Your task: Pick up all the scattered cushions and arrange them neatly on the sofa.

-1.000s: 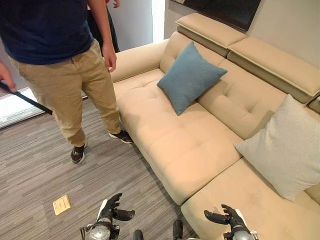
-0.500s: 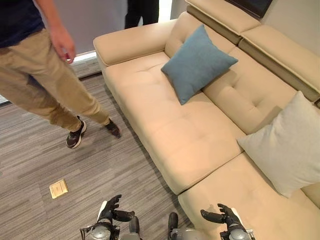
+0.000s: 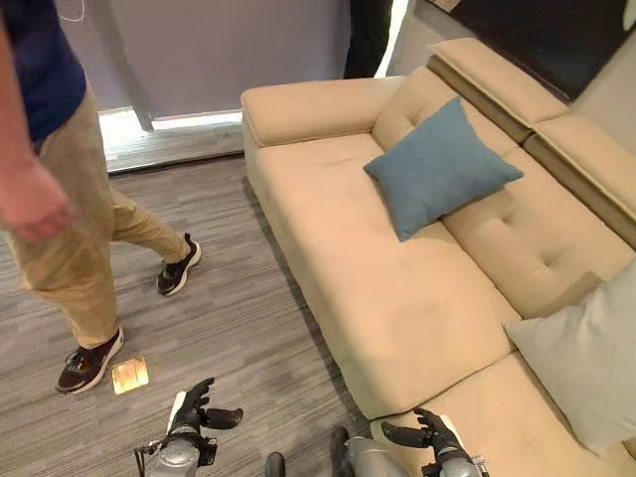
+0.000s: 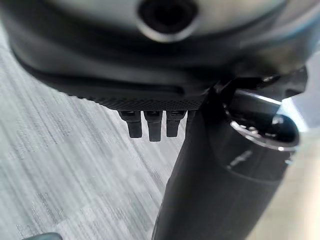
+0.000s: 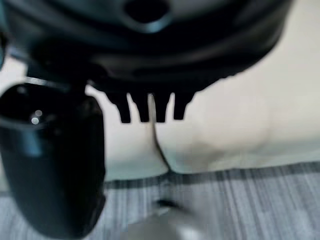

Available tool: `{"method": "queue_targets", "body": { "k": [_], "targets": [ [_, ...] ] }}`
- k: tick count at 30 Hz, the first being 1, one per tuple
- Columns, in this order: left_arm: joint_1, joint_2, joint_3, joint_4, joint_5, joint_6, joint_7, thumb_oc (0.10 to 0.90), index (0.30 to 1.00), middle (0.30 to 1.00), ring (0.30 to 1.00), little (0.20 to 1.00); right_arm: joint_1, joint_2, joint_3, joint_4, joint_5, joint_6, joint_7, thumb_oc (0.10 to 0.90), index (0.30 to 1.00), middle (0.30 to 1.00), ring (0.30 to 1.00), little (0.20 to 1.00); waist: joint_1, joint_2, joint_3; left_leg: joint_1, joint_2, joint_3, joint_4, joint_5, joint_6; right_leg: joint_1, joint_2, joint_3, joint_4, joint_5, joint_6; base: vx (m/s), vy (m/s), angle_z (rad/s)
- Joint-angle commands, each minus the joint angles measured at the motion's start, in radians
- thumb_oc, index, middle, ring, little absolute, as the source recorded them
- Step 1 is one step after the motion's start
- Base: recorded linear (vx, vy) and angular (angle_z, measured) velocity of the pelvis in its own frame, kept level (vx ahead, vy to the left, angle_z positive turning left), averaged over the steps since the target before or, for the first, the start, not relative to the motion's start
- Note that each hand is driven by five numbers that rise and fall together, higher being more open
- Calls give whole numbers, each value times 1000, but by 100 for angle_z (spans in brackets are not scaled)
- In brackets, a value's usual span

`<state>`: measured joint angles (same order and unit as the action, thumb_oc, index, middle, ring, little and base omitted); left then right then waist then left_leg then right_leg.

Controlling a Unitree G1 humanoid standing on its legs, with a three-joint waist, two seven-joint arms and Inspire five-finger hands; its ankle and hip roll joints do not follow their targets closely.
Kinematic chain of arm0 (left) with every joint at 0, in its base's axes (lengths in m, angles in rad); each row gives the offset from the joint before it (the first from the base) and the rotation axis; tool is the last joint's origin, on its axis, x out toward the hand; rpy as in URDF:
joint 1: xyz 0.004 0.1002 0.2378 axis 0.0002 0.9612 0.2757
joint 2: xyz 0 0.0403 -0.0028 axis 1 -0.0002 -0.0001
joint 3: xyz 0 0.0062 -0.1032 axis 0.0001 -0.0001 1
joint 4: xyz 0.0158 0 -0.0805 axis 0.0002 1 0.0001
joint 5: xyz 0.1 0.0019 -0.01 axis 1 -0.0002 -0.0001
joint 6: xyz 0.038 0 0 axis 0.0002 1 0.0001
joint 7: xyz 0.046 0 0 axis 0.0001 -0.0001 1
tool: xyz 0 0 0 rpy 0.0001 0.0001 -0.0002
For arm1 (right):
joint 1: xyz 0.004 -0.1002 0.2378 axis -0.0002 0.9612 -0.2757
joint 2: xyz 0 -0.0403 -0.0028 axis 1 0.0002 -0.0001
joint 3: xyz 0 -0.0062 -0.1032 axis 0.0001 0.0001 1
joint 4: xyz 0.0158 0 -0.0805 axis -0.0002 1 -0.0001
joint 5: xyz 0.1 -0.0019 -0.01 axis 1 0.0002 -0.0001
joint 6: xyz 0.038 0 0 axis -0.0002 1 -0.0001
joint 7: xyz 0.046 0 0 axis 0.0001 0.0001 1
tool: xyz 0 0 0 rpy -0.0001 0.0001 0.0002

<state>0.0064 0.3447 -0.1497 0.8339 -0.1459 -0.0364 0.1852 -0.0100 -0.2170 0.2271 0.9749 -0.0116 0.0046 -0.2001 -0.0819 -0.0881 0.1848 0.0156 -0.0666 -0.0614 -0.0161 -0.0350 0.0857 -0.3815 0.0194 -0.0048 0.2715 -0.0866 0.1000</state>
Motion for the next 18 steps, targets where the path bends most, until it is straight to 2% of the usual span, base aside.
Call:
{"method": "queue_targets", "body": {
  "k": [1, 2, 3, 5, 6, 8, 9, 10, 11, 12, 14, 15, 16, 17, 18],
  "targets": [
    [-12, 25, -12, -85, 18, -51, 2, 800, 900, 900, 900, 900, -29, -52, -18, -19, 19, -23, -28, 800, 900, 900, 900, 900, -23, -27, 9, 12, -36, -4, 38, -97, -64, 80, -23, -21, -84, 93, 29, 173, -30, 110],
    [-12, 25, -12, -85, 18, -51, 2, 800, 900, 900, 900, 900, -29, -52, -18, -19, 19, -23, -28, 800, 900, 900, 900, 900, -23, -27, 9, 12, -36, -4, 38, -97, -64, 80, -23, -21, -85, 93, 29, 278, -79, 89],
    [-13, 24, -30, -104, 36, -49, -9, 800, 900, 900, 900, 900, -3, -58, -29, -27, 18, -25, -29, 800, 900, 900, 900, 900, -36, -28, -2, 34, -45, -30, 44, -126, -69, 105, -24, -8, -83, 82, 12, 294, -74, 101],
    [-11, 18, -39, -109, 43, -44, -18, 800, 900, 900, 900, 900, 5, -57, -36, -23, 17, -26, -21, 800, 900, 900, 900, 900, -52, -23, -17, 35, -42, -32, 102, -154, -87, 122, -26, -11, -67, 64, -8, 370, -88, 101],
    [-8, 12, -43, -114, 41, -41, -21, 800, 900, 900, 900, 900, 8, -57, -42, -23, 19, -27, -22, 800, 900, 900, 900, 900, -60, -19, -23, 30, -40, -28, 148, -150, -100, 142, -23, -13, -72, 53, -17, 313, -61, 75],
    [-1, 6, -43, -133, 34, -38, -27, 800, 900, 900, 900, 900, 4, -63, -44, -28, 25, -30, -21, 800, 900, 900, 900, 900, -62, -20, -20, -24, -37, -4, 314, -106, -132, 187, -24, -10, -93, 46, -32, 216, -34, 48],
    [-6, 6, -45, -146, 28, -38, -25, 800, 900, 900, 900, 900, -4, -68, -43, -34, 31, -34, -25, 800, 900, 900, 900, 900, -56, -26, -8, -96, -29, 15, 431, -59, -159, 216, -25, -3, -109, 41, -44, 134, -41, 19],
    [-10, 5, -46, -155, 23, -37, -27, 800, 900, 900, 900, 900, -8, -73, -43, -36, 35, -34, -27, 800, 900, 900, 900, 900, -50, -36, 1, -140, -22, 34, 506, -34, -169, 236, -27, -2, -117, 31, -56, 125, -55, 3],
    [-13, 6, -46, -155, 20, -35, -25, 800, 900, 900, 900, 900, -12, -76, -41, -31, 38, -32, -30, 800, 900, 900, 900, 900, -45, -43, 6, -190, -4, 56, 579, -41, -165, 249, -32, -3, -122, 23, -64, 157, -74, -4],
    [-15, 6, -46, -149, 16, -34, -23, 800, 900, 900, 900, 900, -15, -78, -40, -23, 45, -31, -30, 800, 900, 900, 900, 900, -38, -55, 9, -228, 20, 85, 589, -54, -149, 266, -44, -7, -128, 12, -67, 193, -54, -4],
    [-19, 8, -46, -138, 15, -32, -26, 800, 900, 900, 900, 900, -19, -79, -39, -16, 52, -27, -31, 800, 900, 900, 900, 900, -23, -67, 9, -277, 50, 100, 556, -105, -124, 296, -55, -7, -136, -7, -64, 296, 11, 24],
    [-16, 15, -49, -138, 23, -31, -27, 800, 900, 900, 900, 900, -22, -80, -35, -9, 49, -26, -28, 800, 900, 900, 900, 900, -9, -69, -4, -300, 63, 76, 430, -109, -118, 319, -55, 3, -147, -29, -52, 296, 54, 28],
    [-16, 15, -49, -139, 23, -30, -27, 800, 900, 900, 900, 900, -21, -80, -35, -9, 49, -26, -28, 800, 900, 900, 900, 900, -10, -70, -4, -296, 61, 76, 425, -107, -118, 321, -57, 2, -147, -31, -52, 330, 98, 11],
    [-12, 16, -48, -137, 24, -29, -29, 800, 900, 900, 900, 900, -23, -81, -35, -6, 46, -25, -29, 800, 900, 900, 900, 900, -4, -62, -9, -314, 76, 58, 346, -62, -129, 332, -50, 7, -152, -40, -48, 347, 151, -12],
    [-6, 18, -42, -142, 23, -29, -26, 800, 900, 900, 900, 900, -23, -85, -36, -12, 43, -26, -32, 800, 900, 900, 900, 900, 10, -50, -8, -333, 95, 39, 201, 42, -150, 371, -42, 17, -159, -59, -45, 343, 152, -19]
  ]
}}
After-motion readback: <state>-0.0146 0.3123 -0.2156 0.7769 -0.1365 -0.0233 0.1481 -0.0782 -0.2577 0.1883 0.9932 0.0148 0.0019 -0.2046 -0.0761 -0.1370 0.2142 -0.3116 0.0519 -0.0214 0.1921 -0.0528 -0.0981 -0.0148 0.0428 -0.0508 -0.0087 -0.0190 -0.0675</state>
